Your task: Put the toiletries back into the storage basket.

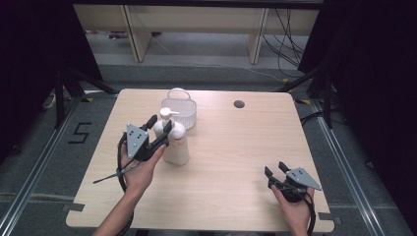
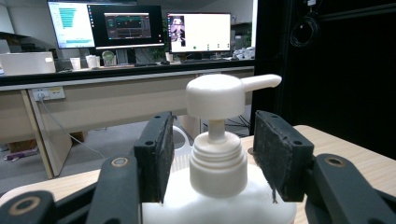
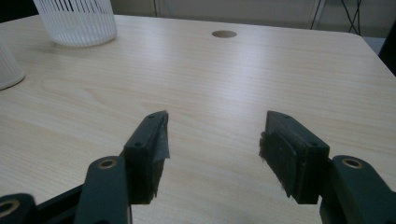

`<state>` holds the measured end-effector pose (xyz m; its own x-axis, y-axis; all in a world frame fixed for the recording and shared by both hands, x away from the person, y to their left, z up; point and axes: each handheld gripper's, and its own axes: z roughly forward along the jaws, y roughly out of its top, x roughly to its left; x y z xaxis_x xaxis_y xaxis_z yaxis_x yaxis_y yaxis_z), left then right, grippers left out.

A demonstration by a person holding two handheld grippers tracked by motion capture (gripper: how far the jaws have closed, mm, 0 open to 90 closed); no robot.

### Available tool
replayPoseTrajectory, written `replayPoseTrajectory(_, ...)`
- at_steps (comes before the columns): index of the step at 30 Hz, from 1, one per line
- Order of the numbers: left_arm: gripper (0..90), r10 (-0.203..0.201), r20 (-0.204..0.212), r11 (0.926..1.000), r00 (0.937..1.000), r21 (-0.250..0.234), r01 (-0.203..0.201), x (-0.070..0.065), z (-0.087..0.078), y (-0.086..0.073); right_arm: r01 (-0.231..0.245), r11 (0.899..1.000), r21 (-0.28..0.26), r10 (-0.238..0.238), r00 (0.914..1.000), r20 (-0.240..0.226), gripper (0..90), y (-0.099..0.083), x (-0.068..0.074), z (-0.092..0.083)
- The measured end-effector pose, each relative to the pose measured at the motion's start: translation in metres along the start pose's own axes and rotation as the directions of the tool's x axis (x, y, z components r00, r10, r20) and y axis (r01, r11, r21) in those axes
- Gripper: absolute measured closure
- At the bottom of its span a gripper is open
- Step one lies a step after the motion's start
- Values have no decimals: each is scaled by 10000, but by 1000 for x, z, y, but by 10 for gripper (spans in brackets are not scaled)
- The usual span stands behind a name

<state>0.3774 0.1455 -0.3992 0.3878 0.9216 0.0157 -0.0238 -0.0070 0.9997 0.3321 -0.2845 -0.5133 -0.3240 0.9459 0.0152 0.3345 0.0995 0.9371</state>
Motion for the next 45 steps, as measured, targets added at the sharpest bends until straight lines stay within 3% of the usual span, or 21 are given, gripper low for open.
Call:
replayPoseTrajectory(3,472,14,18,9999,10000,105,-14,-1,4,2,-394,9991,174,396,9992,-103,412,0,3,-1)
replayPoseTrajectory(6,473,-16,-17,9998,10000,191,16,-1,9,4,-495,9986,187,498,9986,-199,411,0,4,0)
replayPoseTrajectory(16,535,-124,-33,9990,9999,436,125,-2,21,8,-115,9998,130,116,9999,-115,408,0,1,0)
replayPoseTrajectory(21,578,-169,-98,9985,9998,518,173,-1,22,9,-192,9998,90,194,9995,-268,408,0,0,1)
replayPoseTrajectory(22,579,-162,-106,9985,9998,526,167,-2,23,9,-492,9987,162,495,9987,-156,408,0,4,0)
replayPoseTrajectory(25,584,-182,-102,9983,9998,559,188,-2,23,10,-200,9997,162,203,9996,-211,407,0,2,1)
replayPoseTrajectory(30,590,-261,-85,9977,9996,631,266,-1,22,11,-203,9996,184,207,9995,-223,405,0,2,1)
replayPoseTrajectory(37,592,-281,-11,9981,9996,547,282,-2,22,10,-413,9990,170,416,9989,-203,404,0,2,0)
replayPoseTrajectory(38,592,-296,-13,9982,9996,518,296,-2,22,11,-192,9997,154,197,9992,-352,404,0,0,1)
replayPoseTrajectory(42,593,-322,38,9988,9995,361,321,-3,21,15,-200,9998,76,202,9993,-300,404,0,0,1)
replayPoseTrajectory(43,593,-317,60,9989,9995,335,315,-3,20,16,-504,9986,136,506,9985,-212,404,0,3,0)
replayPoseTrajectory(44,593,-332,77,9990,9994,292,329,-3,20,18,-281,9995,123,285,9990,-340,404,0,1,1)
replayPoseTrajectory(45,593,-347,97,9991,9994,262,344,-3,20,19,-415,9990,140,419,9987,-280,404,0,2,0)
